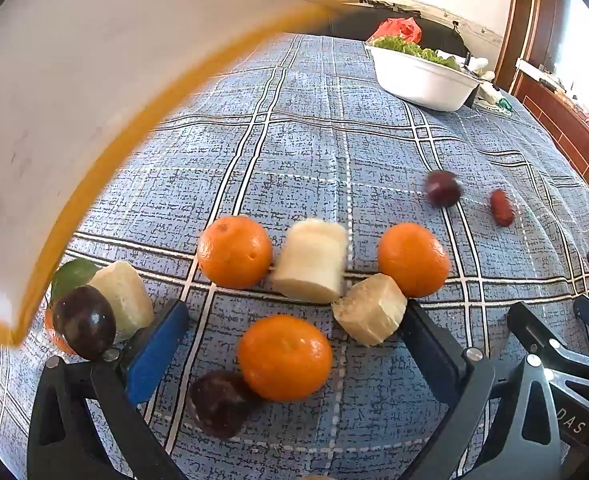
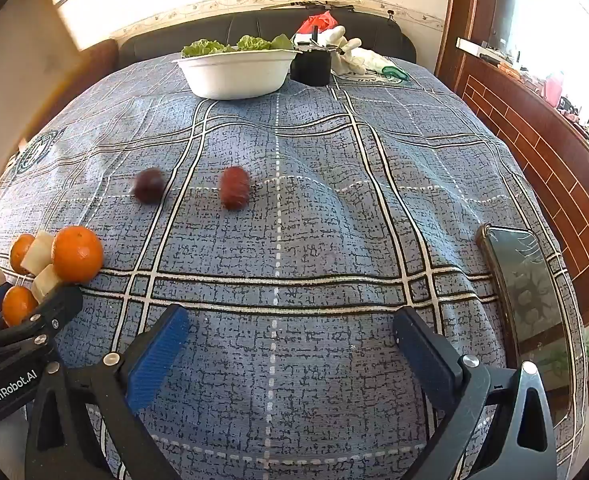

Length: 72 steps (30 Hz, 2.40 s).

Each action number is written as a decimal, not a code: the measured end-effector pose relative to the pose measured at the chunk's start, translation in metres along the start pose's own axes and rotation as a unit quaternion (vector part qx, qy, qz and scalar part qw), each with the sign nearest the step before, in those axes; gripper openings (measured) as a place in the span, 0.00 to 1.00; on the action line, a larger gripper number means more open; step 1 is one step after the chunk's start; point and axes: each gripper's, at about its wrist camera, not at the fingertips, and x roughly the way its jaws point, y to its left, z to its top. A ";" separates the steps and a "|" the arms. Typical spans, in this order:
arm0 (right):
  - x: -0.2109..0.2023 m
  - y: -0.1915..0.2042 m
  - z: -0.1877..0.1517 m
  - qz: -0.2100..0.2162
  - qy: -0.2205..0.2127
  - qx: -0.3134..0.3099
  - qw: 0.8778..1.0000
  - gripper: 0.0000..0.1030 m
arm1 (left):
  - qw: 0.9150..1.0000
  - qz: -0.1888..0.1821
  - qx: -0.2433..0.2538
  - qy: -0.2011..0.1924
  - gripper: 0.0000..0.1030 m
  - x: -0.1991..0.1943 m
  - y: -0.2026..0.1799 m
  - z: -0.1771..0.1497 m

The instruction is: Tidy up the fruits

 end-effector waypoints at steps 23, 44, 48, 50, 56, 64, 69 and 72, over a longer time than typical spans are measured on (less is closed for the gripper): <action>0.000 0.000 0.000 0.000 0.001 0.000 1.000 1.00 | 1.000 0.001 0.001 0.002 1.00 -0.002 0.000 0.002; 0.000 0.000 0.000 0.001 0.001 0.000 1.000 1.00 | 1.000 0.001 0.000 0.003 1.00 0.001 0.001 0.003; 0.000 0.000 0.000 0.001 0.001 0.001 1.000 1.00 | 1.000 0.001 0.000 0.003 1.00 0.001 0.001 0.003; 0.000 0.000 0.000 0.001 0.001 0.000 1.000 1.00 | 1.000 0.001 0.000 0.003 1.00 0.001 0.001 0.003; 0.000 0.000 0.000 0.001 0.001 0.001 1.000 1.00 | 1.000 0.000 0.000 0.003 1.00 0.001 0.001 0.002; 0.000 0.001 0.000 0.001 0.001 0.000 1.000 1.00 | 1.000 -0.013 0.019 0.012 1.00 -0.003 -0.001 -0.003; 0.000 0.001 0.000 0.001 0.001 0.001 1.000 1.00 | 0.999 -0.021 0.031 0.022 1.00 -0.007 -0.003 -0.008; 0.000 0.001 0.000 0.001 0.001 0.001 1.000 1.00 | 0.999 -0.021 0.032 0.025 1.00 -0.009 -0.004 -0.010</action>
